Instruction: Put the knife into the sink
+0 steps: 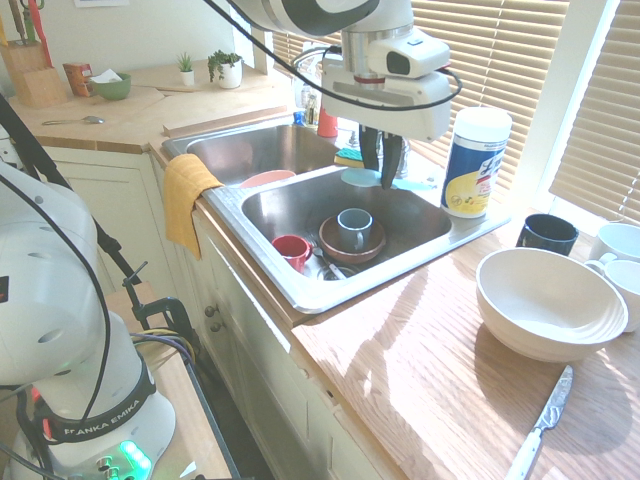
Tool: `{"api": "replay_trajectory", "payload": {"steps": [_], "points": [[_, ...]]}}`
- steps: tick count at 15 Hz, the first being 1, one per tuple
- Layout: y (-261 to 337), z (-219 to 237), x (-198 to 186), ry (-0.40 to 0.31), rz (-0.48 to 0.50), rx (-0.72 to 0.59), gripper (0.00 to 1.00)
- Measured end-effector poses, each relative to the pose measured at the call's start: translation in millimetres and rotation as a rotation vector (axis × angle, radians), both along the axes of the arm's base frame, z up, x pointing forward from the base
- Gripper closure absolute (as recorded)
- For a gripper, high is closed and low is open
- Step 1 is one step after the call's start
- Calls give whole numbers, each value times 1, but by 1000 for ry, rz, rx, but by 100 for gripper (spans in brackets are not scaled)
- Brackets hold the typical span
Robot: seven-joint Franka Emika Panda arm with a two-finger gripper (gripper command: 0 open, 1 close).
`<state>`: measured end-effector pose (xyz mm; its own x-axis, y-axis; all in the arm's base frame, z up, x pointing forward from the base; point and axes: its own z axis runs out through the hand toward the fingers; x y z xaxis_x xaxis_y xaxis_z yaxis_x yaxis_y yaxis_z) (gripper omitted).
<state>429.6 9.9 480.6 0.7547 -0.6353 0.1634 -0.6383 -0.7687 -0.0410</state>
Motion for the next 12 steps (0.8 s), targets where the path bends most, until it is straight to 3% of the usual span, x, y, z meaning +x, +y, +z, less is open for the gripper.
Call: {"api": "replay_trajectory", "payload": {"steps": [6,12], "points": [[94,-65,9,-43,-195,-12,100],[141,-168,18,-17,-279,-22,100]]}}
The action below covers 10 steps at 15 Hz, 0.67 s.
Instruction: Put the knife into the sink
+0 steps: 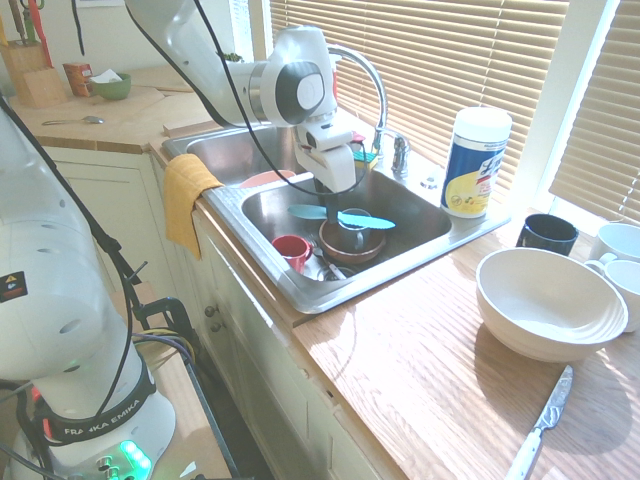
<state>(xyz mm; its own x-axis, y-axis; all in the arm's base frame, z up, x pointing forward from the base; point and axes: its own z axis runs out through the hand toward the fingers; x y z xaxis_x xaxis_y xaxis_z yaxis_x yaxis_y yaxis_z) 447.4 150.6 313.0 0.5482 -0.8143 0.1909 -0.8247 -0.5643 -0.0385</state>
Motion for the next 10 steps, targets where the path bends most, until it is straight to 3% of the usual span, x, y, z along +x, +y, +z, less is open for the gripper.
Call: {"api": "replay_trajectory", "payload": {"steps": [4,10], "points": [[13,-53,14,30,-34,4,100],[14,-93,32,45,-53,34,100]]}}
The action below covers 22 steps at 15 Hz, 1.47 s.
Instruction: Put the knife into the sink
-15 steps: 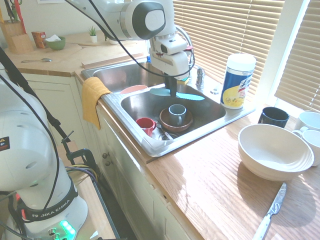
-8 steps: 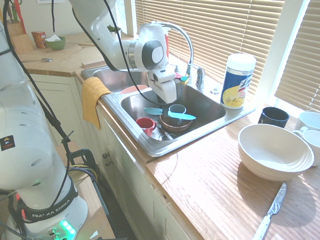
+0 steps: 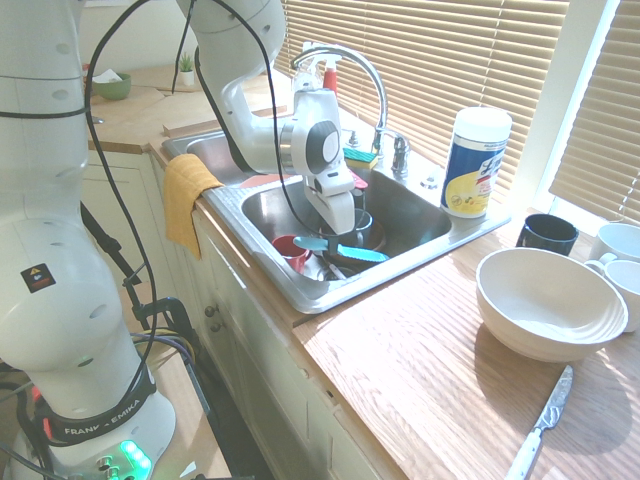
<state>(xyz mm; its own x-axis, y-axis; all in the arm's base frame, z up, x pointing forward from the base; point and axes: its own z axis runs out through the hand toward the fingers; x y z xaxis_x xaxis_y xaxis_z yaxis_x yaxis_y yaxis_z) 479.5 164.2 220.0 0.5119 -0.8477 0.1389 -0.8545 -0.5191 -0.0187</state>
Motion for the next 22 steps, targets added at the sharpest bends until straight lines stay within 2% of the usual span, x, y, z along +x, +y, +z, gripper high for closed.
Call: {"api": "replay_trajectory", "payload": {"steps": [6,7,17,20,22], "points": [[-14,-26,4,29,12,24,100],[-18,-31,5,37,14,31,0],[-39,-53,6,84,19,51,0],[-36,-51,6,80,18,52,0],[-33,-35,11,53,22,55,0]]}}
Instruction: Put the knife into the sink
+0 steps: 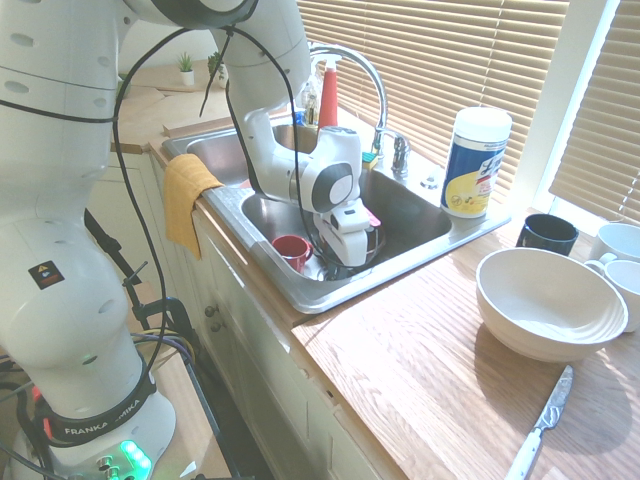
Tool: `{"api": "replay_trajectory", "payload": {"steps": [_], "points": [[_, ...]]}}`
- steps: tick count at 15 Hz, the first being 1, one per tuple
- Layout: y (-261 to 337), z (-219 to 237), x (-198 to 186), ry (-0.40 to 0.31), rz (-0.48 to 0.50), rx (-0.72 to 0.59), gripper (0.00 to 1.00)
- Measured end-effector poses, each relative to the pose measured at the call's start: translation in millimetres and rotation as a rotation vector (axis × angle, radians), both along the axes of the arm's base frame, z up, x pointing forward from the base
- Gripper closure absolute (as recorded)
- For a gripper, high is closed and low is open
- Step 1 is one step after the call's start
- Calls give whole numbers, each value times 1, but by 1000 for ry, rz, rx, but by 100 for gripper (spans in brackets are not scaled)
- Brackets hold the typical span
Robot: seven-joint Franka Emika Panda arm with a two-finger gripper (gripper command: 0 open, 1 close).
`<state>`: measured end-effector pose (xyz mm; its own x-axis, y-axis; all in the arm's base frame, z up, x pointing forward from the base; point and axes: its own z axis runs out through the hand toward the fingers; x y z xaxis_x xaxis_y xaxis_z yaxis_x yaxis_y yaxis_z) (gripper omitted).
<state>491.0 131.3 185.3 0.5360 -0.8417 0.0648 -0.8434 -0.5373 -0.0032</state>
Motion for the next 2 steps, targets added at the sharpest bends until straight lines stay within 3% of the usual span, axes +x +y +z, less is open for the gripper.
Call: {"api": "replay_trajectory", "payload": {"steps": [2], "points": [[4,36,4,-26,15,-1,0]]}}
